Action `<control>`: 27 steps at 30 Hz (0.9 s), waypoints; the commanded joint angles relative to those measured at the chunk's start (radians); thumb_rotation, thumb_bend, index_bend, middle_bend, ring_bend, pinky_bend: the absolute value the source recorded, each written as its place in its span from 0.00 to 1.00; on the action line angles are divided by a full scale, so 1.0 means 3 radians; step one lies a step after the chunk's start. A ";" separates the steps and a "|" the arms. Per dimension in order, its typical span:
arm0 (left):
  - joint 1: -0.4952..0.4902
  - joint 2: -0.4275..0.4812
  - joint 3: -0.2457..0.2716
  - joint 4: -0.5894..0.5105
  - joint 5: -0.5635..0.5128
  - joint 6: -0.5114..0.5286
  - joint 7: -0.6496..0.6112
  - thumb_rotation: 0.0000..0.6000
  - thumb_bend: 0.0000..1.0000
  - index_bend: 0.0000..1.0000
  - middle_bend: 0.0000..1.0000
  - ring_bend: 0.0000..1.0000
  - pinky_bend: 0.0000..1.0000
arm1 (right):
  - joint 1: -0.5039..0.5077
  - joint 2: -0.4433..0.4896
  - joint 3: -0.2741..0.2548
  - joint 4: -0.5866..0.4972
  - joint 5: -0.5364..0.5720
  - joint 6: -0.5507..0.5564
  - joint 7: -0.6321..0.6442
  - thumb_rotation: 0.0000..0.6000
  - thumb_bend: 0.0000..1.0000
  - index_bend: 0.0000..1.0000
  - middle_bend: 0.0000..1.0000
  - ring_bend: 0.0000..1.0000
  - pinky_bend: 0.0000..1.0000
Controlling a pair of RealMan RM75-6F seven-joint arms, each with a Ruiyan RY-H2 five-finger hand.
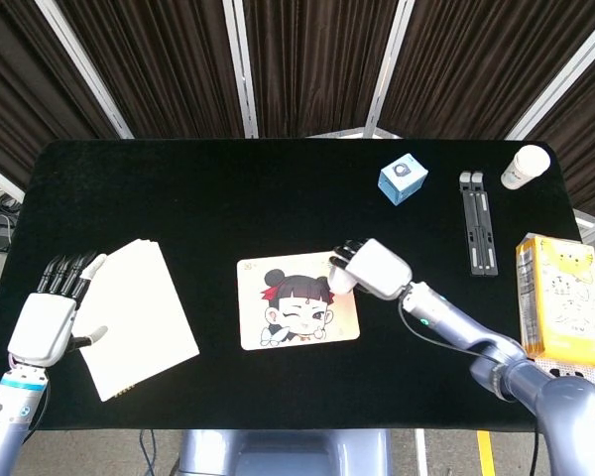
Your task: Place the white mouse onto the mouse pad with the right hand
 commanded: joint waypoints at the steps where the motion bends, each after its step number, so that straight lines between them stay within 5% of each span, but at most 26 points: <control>1: -0.0003 0.0017 0.0002 -0.0005 -0.0014 -0.0018 -0.0042 1.00 0.01 0.00 0.00 0.00 0.00 | 0.0131 -0.0114 -0.0036 0.0143 -0.0092 0.0016 -0.0044 1.00 0.23 0.63 0.60 0.40 0.60; 27: -0.0079 0.0130 0.0033 -0.0078 -0.0146 -0.0265 -0.0048 1.00 0.01 0.00 0.00 0.00 0.00 | 0.0552 -0.0803 -0.0492 0.1124 -0.0428 0.0162 0.0143 1.00 0.23 0.63 0.60 0.40 0.59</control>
